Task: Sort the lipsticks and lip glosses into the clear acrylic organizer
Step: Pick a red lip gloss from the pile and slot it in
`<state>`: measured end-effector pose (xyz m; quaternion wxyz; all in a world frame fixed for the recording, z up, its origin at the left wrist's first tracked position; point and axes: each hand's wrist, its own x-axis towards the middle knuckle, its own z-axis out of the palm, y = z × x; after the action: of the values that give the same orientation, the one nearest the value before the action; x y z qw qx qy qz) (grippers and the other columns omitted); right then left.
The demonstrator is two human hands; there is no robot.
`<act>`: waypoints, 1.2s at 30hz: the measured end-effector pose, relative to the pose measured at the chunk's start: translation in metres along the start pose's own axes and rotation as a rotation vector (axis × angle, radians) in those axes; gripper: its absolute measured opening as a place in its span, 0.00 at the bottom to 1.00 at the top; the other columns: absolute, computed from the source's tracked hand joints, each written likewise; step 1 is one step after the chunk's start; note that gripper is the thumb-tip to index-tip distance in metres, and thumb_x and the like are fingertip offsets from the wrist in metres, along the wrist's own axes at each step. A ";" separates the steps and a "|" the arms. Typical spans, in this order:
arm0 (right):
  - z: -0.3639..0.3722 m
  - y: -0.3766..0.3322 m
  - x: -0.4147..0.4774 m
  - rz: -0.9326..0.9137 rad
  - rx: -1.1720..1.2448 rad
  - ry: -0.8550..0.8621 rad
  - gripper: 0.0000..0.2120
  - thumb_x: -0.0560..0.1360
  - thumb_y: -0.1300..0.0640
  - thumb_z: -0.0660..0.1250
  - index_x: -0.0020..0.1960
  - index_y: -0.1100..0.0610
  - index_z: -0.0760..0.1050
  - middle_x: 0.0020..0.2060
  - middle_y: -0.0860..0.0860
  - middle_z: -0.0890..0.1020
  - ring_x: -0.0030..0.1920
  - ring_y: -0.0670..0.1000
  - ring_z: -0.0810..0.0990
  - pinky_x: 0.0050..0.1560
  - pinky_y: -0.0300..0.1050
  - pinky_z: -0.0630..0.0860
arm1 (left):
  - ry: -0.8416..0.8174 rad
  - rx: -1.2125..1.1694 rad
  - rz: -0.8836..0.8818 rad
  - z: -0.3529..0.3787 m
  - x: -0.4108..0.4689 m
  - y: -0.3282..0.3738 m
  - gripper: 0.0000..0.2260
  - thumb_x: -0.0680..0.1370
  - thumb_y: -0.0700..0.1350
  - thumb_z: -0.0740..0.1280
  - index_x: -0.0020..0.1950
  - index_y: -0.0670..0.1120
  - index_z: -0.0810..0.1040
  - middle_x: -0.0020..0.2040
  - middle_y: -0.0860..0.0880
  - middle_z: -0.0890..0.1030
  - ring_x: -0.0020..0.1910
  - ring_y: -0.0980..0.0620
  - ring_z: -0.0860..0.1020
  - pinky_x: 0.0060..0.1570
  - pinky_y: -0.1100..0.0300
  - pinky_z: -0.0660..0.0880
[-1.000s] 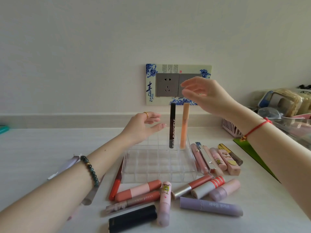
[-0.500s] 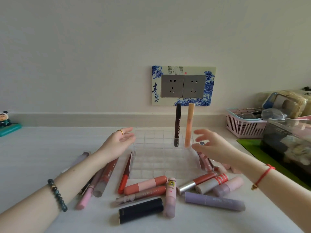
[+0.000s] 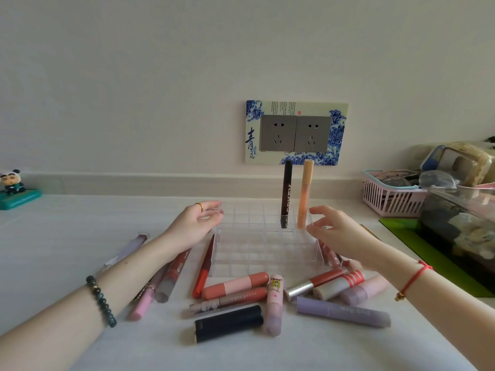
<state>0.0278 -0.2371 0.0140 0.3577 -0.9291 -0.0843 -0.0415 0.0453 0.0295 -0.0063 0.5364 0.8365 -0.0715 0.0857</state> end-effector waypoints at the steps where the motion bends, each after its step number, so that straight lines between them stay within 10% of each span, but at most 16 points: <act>1: 0.000 0.000 0.000 -0.001 0.002 -0.001 0.22 0.76 0.55 0.61 0.69 0.55 0.62 0.58 0.53 0.77 0.46 0.47 0.75 0.42 0.36 0.72 | -0.003 -0.001 -0.001 0.000 0.000 0.000 0.17 0.78 0.42 0.62 0.67 0.44 0.68 0.62 0.46 0.75 0.60 0.51 0.75 0.61 0.57 0.70; 8: -0.007 -0.004 -0.010 -0.042 -0.157 0.116 0.24 0.74 0.55 0.64 0.68 0.57 0.61 0.58 0.54 0.74 0.48 0.50 0.76 0.51 0.43 0.73 | -0.032 0.043 0.019 -0.011 -0.001 0.000 0.18 0.78 0.43 0.62 0.68 0.43 0.67 0.64 0.46 0.74 0.61 0.53 0.74 0.66 0.57 0.66; 13: -0.011 -0.034 -0.028 -0.411 -0.208 0.313 0.16 0.72 0.59 0.66 0.58 0.53 0.70 0.46 0.46 0.75 0.40 0.42 0.75 0.43 0.41 0.75 | -0.055 0.192 0.073 -0.037 0.000 -0.005 0.16 0.79 0.36 0.58 0.67 0.40 0.69 0.63 0.45 0.75 0.60 0.55 0.73 0.55 0.71 0.65; 25: 0.074 -0.099 -0.021 -0.961 -0.565 -0.209 0.16 0.75 0.58 0.62 0.63 0.50 0.71 0.64 0.48 0.71 0.64 0.48 0.63 0.61 0.43 0.61 | -0.216 0.482 0.066 -0.029 0.003 -0.018 0.14 0.78 0.39 0.57 0.61 0.48 0.76 0.56 0.54 0.79 0.49 0.61 0.75 0.45 0.79 0.65; 36: 0.093 -0.103 -0.008 -1.081 -0.680 -0.280 0.16 0.73 0.65 0.62 0.57 0.51 0.77 0.54 0.52 0.76 0.57 0.53 0.69 0.61 0.40 0.53 | -0.210 0.393 0.051 -0.024 0.009 -0.024 0.12 0.77 0.41 0.62 0.58 0.49 0.77 0.55 0.53 0.80 0.50 0.61 0.76 0.42 0.85 0.65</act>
<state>0.0018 -0.1003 0.0122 -0.0418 -0.8137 -0.5676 -0.1184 0.0572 0.0614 -0.0161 0.3505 0.9272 -0.1300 0.0237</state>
